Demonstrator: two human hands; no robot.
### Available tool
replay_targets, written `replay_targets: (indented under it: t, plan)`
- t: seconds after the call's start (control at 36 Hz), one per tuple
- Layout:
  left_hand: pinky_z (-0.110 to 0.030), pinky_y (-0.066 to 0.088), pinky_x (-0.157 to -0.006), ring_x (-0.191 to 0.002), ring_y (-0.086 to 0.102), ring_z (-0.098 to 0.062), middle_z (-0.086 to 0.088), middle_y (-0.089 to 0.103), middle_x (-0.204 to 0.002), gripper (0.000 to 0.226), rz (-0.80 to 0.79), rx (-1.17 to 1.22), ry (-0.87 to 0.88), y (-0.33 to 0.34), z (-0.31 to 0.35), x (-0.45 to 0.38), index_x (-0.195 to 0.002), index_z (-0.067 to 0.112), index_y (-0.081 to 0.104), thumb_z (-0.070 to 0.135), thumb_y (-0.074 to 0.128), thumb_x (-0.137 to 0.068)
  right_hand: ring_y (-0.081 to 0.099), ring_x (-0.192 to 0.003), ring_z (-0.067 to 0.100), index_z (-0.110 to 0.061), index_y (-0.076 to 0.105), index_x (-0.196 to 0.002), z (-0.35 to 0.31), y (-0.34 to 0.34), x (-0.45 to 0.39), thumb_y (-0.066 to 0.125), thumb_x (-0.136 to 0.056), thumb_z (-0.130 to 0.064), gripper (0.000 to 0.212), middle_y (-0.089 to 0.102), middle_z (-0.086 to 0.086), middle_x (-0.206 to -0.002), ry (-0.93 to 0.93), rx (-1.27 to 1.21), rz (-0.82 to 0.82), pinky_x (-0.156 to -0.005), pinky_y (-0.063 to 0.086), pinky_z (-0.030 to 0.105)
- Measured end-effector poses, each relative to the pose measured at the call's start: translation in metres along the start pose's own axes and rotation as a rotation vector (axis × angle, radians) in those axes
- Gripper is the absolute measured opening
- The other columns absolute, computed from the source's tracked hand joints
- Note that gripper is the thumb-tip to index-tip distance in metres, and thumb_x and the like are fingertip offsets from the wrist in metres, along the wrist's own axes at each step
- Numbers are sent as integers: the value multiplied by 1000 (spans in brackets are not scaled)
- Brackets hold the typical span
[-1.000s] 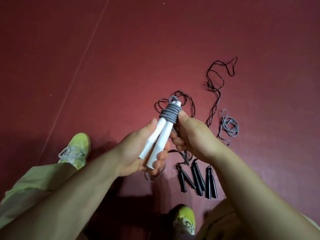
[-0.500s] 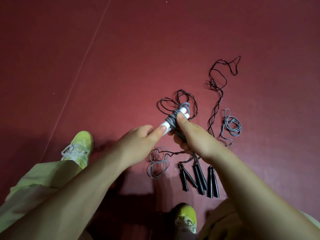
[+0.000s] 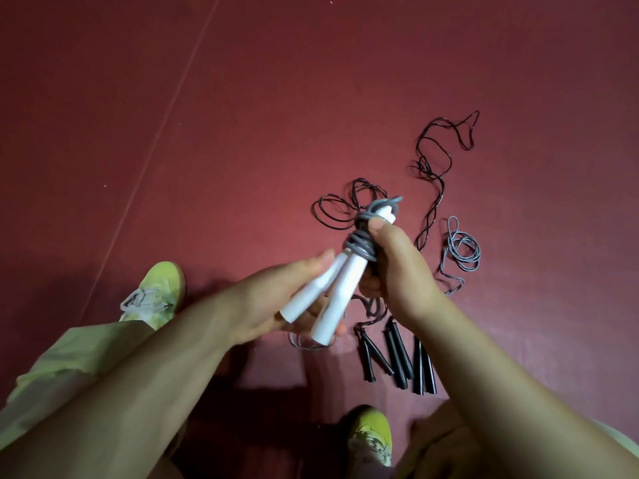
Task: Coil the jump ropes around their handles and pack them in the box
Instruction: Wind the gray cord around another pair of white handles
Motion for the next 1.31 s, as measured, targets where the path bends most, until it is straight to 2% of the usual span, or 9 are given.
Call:
replay_targets:
  t: [0.11,0.19,0.33,0.42,0.5,0.86,0.94,1.11,1.31]
  plan:
    - [-48,49,-88,-84,70,-34,-20,71,-93,79,-548,416,-52,33,-7,7,-107,2,68,73,50,-76,34,-45,10,-28,58,-47,-10,7,2,54,-61,-49,25,42,-9,-48,-109,-178,-92,-55,14,29]
    - [-45,50,-82,-77,67,-31,-16,67,-87,83,-691,558,-93,42,-10,10,-111,-2,60,73,43,-81,35,-49,9,-30,59,-50,-14,9,2,55,-57,-53,24,43,-8,-52,-126,-231,-109,-50,19,27]
    - [-21,42,-46,-42,51,-18,-3,55,-55,73,-410,471,-192,31,-11,7,-76,9,65,75,35,-76,32,-52,11,-13,47,-74,-10,-3,3,28,-89,-61,53,37,-5,-56,-30,191,18,-48,27,24]
    - [-17,33,-41,-37,43,-15,-1,46,-51,63,-235,431,-201,27,-11,5,-72,11,57,69,32,-76,34,-59,17,12,51,-83,-14,-1,6,10,-90,-62,86,40,3,-59,-137,527,17,-60,27,31]
    - [-17,27,-41,-37,40,-13,1,45,-51,57,-174,399,-191,25,-13,3,-70,13,55,66,35,-75,33,-57,16,13,53,-83,-17,-1,6,7,-101,-52,82,37,4,-59,-156,632,44,-58,26,31]
    - [-21,35,-42,-48,53,-24,-5,58,-55,65,348,-371,91,-8,4,6,-71,9,61,67,36,-88,31,-32,2,-21,39,-58,2,-2,0,11,-102,-50,60,36,-13,-34,-14,573,21,-51,20,26]
    - [-31,47,-56,-51,56,-23,-2,59,-53,73,432,-572,168,-13,12,11,-68,10,59,77,31,-68,36,-33,-1,-20,49,-62,0,0,5,11,-100,-55,64,40,-16,-33,12,629,3,-50,22,23]
    - [-44,44,-88,-90,53,-33,-9,57,-85,59,571,-953,185,-16,16,25,-74,18,45,71,24,-86,32,-40,9,-11,57,-73,2,7,11,21,-88,-75,74,39,-6,-50,99,618,-4,-47,25,25]
    - [-37,39,-70,-85,51,-30,-4,53,-84,46,594,-1030,227,-2,23,30,-82,19,40,65,33,-82,22,-36,9,-23,35,-49,3,9,25,39,-90,-56,53,28,-10,-41,120,333,71,-45,19,27]
Point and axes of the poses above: each hand's wrist, its own x-axis away from the middle knuckle, its own y-axis out of the palm, z = x × y, the point moved 7 cm from there along -x, towards the middle knuckle
